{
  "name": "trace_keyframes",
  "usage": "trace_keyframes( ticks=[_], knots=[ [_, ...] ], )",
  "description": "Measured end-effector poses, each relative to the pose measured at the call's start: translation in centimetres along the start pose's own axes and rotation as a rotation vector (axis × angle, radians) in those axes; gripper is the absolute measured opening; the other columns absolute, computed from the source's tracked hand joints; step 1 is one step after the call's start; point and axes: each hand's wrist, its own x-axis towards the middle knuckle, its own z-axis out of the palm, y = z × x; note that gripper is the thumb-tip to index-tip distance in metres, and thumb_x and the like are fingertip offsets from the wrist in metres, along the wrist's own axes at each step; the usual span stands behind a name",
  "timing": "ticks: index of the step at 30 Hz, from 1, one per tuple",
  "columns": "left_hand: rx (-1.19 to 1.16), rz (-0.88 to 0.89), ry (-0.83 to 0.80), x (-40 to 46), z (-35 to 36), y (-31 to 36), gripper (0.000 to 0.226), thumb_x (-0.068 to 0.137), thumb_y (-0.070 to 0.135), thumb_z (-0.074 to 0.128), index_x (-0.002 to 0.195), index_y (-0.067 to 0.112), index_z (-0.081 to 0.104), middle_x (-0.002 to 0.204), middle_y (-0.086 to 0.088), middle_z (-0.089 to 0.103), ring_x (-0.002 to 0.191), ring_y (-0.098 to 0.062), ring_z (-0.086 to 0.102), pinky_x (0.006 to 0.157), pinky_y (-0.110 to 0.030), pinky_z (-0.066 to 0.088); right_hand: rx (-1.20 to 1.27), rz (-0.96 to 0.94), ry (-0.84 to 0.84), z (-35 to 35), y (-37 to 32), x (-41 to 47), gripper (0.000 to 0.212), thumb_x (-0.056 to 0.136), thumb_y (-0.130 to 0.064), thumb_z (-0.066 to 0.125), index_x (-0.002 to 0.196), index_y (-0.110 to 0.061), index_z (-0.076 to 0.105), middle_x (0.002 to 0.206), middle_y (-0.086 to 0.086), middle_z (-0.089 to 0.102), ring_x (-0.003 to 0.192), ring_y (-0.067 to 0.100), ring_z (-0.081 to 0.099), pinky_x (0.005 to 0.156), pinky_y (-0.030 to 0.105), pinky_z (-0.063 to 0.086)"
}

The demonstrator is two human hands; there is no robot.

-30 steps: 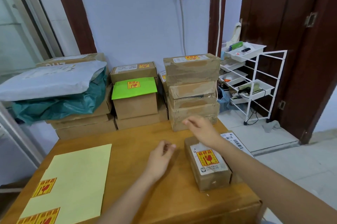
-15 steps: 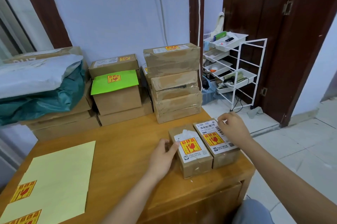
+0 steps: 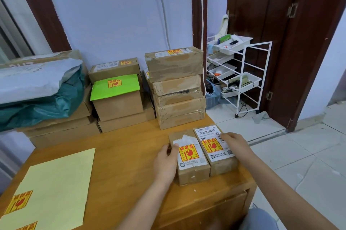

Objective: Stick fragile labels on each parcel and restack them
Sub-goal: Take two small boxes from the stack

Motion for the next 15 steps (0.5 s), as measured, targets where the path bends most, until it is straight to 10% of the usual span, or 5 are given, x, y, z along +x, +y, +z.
trace_keyframes(
  ticks=[15],
  knots=[
    [-0.621,-0.045,0.006,0.2,-4.5,3.1,0.021,0.092,0.028,0.058,0.111,0.035,0.052,0.104,-0.014,0.069,0.091,-0.032,0.069,0.080,-0.050,0.054,0.500,-0.018,-0.182,2.2,-3.5,-1.0,0.022,0.092,-0.014,0.055,0.113,-0.018,0.061,0.098,0.006,0.073,0.087,0.022,0.068,0.071,0.034,0.052]
  ],
)
